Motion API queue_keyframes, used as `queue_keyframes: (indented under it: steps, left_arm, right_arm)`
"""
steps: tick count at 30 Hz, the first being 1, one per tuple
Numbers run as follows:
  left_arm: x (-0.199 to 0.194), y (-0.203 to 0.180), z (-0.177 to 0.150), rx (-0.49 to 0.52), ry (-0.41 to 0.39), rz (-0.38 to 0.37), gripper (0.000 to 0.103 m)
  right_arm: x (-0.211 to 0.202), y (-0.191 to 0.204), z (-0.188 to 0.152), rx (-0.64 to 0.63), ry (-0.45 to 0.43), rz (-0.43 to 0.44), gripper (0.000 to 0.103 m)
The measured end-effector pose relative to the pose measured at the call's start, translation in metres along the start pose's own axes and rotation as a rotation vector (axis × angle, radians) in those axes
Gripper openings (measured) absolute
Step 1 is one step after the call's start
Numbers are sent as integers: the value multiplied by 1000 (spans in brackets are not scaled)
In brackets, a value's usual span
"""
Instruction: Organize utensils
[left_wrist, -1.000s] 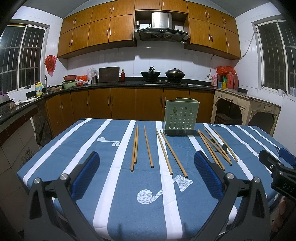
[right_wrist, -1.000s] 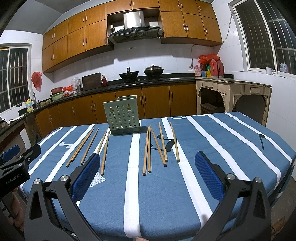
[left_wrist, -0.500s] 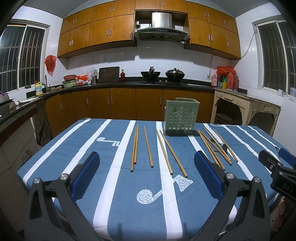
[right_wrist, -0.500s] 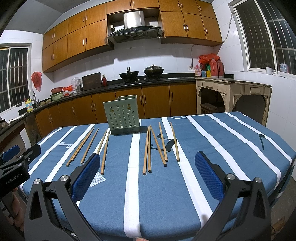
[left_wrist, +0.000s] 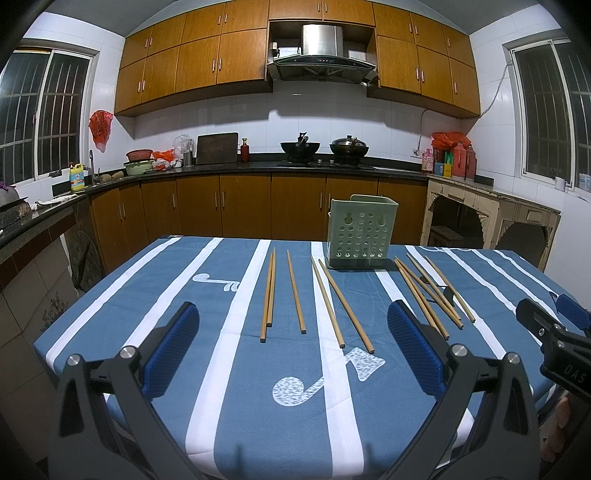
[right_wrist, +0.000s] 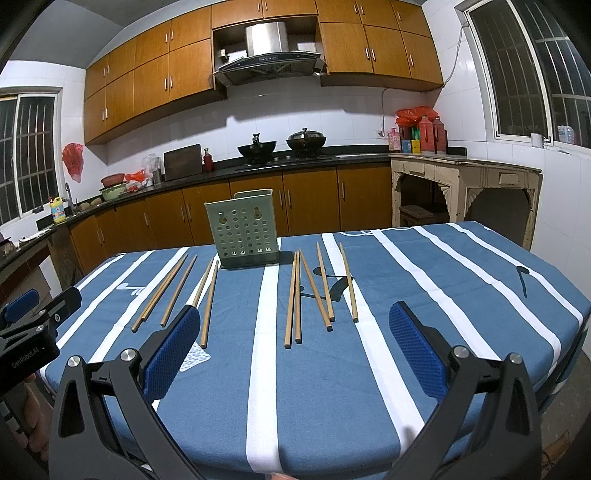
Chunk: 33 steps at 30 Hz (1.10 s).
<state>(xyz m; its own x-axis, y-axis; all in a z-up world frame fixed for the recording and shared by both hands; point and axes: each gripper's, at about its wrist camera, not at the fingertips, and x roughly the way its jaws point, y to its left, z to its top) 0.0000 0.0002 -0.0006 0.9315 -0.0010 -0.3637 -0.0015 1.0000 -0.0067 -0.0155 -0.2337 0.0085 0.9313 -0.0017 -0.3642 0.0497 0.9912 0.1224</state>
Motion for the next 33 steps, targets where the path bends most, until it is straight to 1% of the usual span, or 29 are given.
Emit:
queue_keyframes:
  steps: [33]
  left_arm:
    - [0, 1, -4, 0, 0, 1, 99]
  right_arm:
    - [3, -3, 0, 2, 2, 0, 101]
